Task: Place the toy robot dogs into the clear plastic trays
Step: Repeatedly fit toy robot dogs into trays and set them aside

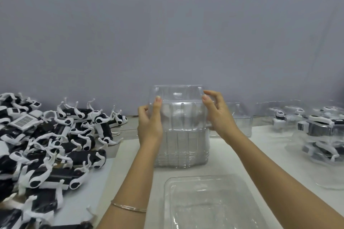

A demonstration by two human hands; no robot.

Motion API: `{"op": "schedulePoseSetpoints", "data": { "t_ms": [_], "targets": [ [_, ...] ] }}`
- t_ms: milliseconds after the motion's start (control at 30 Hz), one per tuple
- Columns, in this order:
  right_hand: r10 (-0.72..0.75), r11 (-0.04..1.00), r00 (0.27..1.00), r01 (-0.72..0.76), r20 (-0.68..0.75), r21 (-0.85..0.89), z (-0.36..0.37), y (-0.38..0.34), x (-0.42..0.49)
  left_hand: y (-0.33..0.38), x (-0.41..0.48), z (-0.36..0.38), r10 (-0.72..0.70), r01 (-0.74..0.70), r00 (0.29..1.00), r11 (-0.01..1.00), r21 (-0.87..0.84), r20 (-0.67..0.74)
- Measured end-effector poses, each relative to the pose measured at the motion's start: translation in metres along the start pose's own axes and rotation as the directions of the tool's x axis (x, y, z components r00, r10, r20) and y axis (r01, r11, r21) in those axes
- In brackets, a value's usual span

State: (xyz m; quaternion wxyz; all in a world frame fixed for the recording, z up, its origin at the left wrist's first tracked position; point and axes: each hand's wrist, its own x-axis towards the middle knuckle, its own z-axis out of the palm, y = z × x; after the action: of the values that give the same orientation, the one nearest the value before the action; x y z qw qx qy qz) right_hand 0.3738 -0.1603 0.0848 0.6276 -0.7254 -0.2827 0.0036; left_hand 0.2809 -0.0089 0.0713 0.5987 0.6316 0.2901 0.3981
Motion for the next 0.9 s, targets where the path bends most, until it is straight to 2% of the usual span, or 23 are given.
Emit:
{"op": "schedulePoseSetpoints", "data": {
  "t_ms": [100, 167, 233, 300, 400, 500, 633, 733, 800, 900],
  "targets": [
    [0.021, 0.999, 0.997, -0.019, 0.07, -0.036, -0.005, 0.002, -0.009, 0.003, 0.0, -0.007, -0.034, 0.036, 0.999, 0.997, -0.074, 0.02],
    [0.018, 0.993, 0.995, -0.006, 0.102, -0.117, 0.0, 0.001, -0.011, 0.007, 0.003, -0.015, -0.123, 0.129, 0.991, 0.979, -0.159, 0.044],
    [0.015, 0.981, 0.995, 0.005, 0.102, -0.192, 0.005, -0.002, -0.009, 0.012, 0.004, -0.02, -0.215, 0.236, 0.969, 0.951, -0.199, 0.121],
    [0.016, 0.973, 0.996, 0.006, 0.09, -0.232, 0.006, -0.003, -0.007, 0.02, 0.002, -0.021, -0.244, 0.28, 0.951, 0.939, -0.197, 0.19],
    [0.061, 0.986, 0.994, -0.047, 0.087, -0.16, 0.001, -0.004, -0.004, 0.028, 0.005, -0.018, -0.239, 0.265, 0.955, 0.955, -0.135, 0.178],
    [0.122, 0.992, 0.986, -0.115, 0.114, -0.06, -0.002, -0.007, -0.003, 0.036, 0.017, -0.021, -0.308, 0.321, 0.944, 0.94, -0.116, 0.119],
    [0.18, 0.982, 0.974, -0.17, 0.137, -0.084, 0.003, -0.014, 0.0, 0.046, 0.022, -0.027, -0.397, 0.411, 0.909, 0.904, -0.116, 0.129],
    [0.248, 0.968, 0.951, -0.234, 0.186, -0.094, -0.001, -0.025, 0.003, 0.05, 0.025, -0.036, -0.502, 0.508, 0.846, 0.861, 0.01, 0.182],
    [0.302, 0.952, 0.931, -0.303, 0.203, -0.026, -0.008, -0.029, 0.007, 0.058, 0.031, -0.046, -0.571, 0.561, 0.787, 0.82, 0.114, 0.235],
    [0.399, 0.905, 0.891, -0.421, 0.219, 0.066, -0.015, -0.031, 0.016, 0.071, 0.041, -0.057, -0.57, 0.552, 0.749, 0.819, 0.158, 0.337]
  ]
}}
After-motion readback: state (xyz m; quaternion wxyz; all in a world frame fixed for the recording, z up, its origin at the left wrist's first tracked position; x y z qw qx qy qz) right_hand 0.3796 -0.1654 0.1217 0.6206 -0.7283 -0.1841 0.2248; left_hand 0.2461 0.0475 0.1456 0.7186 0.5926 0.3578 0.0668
